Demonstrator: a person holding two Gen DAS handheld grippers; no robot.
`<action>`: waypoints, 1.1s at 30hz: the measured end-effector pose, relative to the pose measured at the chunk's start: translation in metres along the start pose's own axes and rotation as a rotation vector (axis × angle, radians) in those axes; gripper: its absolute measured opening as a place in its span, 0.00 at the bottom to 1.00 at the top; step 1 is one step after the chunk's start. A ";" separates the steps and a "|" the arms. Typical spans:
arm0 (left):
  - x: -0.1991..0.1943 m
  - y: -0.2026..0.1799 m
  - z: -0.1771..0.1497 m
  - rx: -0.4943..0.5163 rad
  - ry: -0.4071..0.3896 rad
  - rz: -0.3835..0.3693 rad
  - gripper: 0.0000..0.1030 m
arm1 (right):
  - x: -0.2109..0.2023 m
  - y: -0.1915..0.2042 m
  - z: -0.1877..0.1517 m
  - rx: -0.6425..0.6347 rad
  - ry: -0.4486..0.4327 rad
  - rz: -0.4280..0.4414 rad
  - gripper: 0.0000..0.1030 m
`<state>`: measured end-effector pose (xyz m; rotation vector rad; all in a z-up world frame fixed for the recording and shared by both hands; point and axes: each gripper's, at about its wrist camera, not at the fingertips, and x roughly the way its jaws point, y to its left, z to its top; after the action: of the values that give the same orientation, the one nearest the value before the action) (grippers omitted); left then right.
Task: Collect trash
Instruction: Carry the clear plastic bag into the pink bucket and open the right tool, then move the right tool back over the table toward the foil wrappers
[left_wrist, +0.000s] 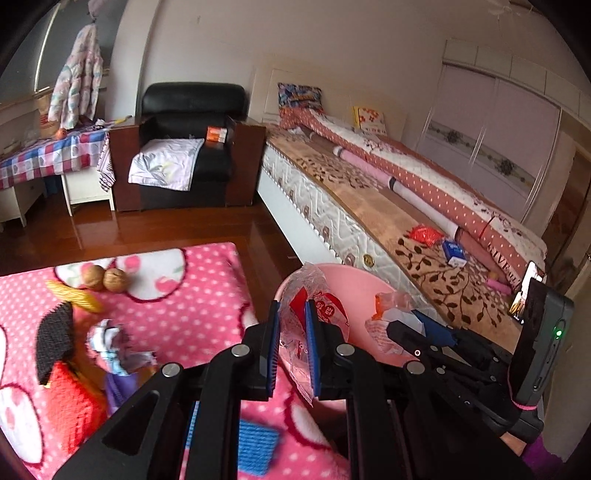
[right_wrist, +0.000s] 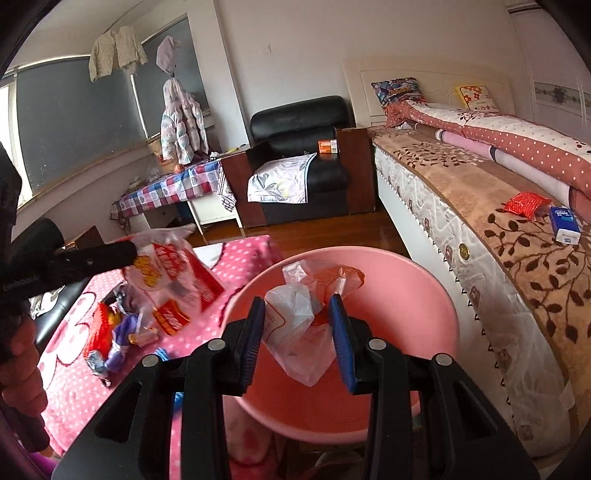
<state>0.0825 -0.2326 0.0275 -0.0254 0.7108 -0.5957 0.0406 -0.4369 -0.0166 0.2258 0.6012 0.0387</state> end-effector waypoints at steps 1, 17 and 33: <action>0.005 -0.002 -0.001 0.001 0.006 0.004 0.12 | 0.002 -0.002 0.001 -0.003 0.004 0.001 0.35; 0.045 -0.017 -0.011 0.036 0.074 0.011 0.15 | 0.020 -0.026 0.008 0.062 0.061 -0.012 0.37; 0.010 0.003 -0.008 0.001 0.007 0.022 0.43 | 0.011 -0.023 0.008 0.124 0.078 -0.029 0.40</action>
<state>0.0852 -0.2338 0.0141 -0.0148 0.7173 -0.5755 0.0539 -0.4600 -0.0216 0.3371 0.6851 -0.0179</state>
